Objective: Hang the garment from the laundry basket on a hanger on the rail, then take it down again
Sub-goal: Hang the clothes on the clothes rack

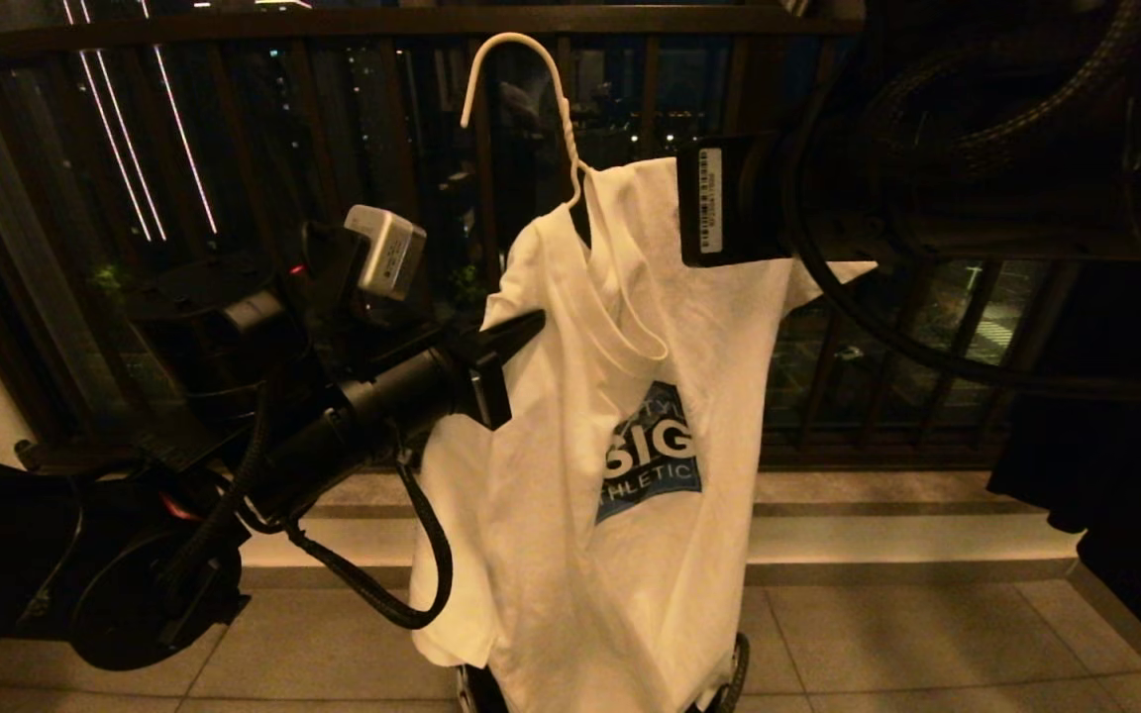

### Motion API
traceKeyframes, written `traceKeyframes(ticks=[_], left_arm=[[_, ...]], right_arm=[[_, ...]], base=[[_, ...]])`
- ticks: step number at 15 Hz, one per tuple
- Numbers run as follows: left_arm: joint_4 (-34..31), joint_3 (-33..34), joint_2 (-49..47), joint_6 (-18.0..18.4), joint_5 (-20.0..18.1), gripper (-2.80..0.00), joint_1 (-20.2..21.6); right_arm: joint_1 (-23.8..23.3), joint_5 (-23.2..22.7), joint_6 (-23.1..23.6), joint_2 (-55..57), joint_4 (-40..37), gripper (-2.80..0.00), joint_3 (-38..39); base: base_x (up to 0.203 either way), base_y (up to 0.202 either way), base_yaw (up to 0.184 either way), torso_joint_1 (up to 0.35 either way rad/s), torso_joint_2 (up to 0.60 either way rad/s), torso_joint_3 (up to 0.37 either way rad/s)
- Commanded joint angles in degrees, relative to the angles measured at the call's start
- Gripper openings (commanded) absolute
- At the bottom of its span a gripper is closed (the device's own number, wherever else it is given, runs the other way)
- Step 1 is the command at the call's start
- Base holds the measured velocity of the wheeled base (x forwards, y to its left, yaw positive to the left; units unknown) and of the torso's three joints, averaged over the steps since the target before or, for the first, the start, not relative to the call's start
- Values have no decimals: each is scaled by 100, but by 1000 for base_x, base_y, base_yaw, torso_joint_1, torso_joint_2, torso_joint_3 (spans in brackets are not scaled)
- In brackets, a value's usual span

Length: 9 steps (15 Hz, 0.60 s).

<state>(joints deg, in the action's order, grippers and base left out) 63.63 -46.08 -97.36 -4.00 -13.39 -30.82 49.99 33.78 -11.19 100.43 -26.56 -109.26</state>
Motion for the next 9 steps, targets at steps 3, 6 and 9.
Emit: traceKeyframes(ticks=[3, 6, 9], left_arm=[[35, -1, 59, -224, -312, -280, 155], [28, 30, 68, -426, -409, -280, 157], [26, 142, 111, -576, -753, -280, 181]], right_arm=[[-7, 129, 249, -226, -42, -280, -16], [-6, 152, 265, -293, -54, -280, 7], [-33, 156, 233, -405, -51, -280, 37]], base=[[0, 0, 0, 0, 0, 0], [0, 0, 0, 0, 0, 0], [0, 0, 0, 0, 0, 0]])
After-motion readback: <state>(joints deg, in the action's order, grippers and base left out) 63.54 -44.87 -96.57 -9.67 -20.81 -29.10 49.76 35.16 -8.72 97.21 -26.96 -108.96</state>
